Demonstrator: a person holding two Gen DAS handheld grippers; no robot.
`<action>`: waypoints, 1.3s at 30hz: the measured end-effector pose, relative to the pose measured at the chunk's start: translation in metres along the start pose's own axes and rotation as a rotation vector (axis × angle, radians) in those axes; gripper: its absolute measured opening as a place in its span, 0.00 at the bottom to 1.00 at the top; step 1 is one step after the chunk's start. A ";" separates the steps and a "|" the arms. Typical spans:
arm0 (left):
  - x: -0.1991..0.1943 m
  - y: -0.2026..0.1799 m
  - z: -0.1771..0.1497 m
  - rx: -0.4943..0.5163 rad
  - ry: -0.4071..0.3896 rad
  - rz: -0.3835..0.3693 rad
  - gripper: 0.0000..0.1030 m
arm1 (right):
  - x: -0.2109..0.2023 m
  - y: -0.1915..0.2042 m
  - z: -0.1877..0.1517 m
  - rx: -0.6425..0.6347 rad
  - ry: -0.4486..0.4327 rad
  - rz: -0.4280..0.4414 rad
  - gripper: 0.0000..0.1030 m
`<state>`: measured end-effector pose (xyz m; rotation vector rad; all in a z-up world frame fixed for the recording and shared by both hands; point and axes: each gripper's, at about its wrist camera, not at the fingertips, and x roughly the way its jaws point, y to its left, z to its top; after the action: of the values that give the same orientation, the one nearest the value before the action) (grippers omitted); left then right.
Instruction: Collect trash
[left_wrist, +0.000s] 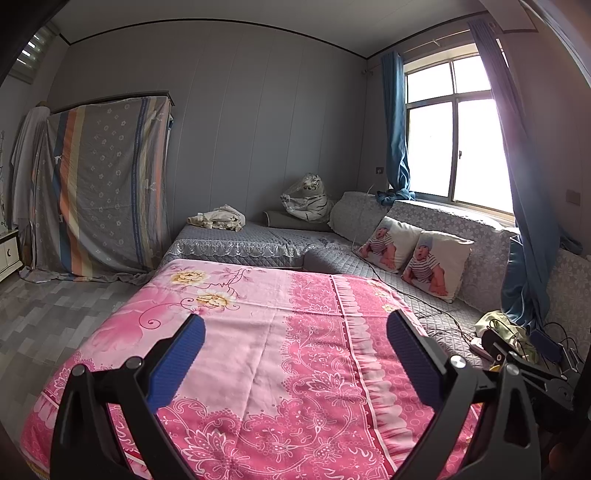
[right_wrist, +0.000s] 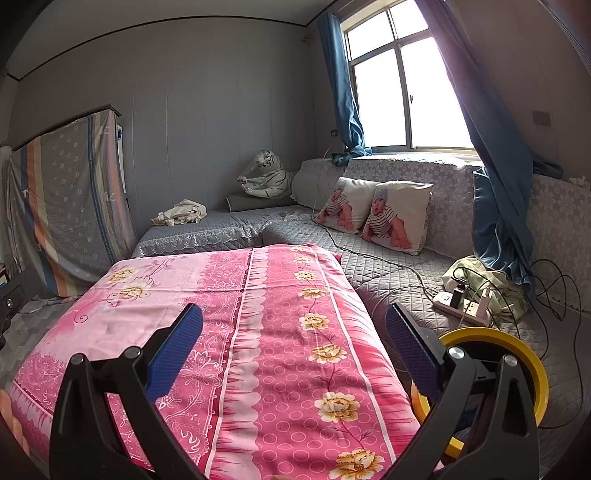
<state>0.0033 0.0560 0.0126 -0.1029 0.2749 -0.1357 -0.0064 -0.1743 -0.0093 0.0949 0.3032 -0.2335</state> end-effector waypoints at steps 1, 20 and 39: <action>0.000 0.000 0.000 0.000 0.001 0.000 0.92 | 0.000 0.000 0.000 0.001 0.002 0.001 0.92; 0.003 -0.003 -0.004 0.002 0.011 -0.009 0.92 | 0.002 0.001 -0.002 0.005 0.016 0.000 0.92; 0.007 -0.004 -0.006 -0.001 0.023 -0.015 0.92 | 0.004 -0.001 -0.002 0.011 0.029 -0.001 0.92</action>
<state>0.0075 0.0506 0.0054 -0.1049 0.2975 -0.1519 -0.0033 -0.1761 -0.0128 0.1094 0.3312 -0.2352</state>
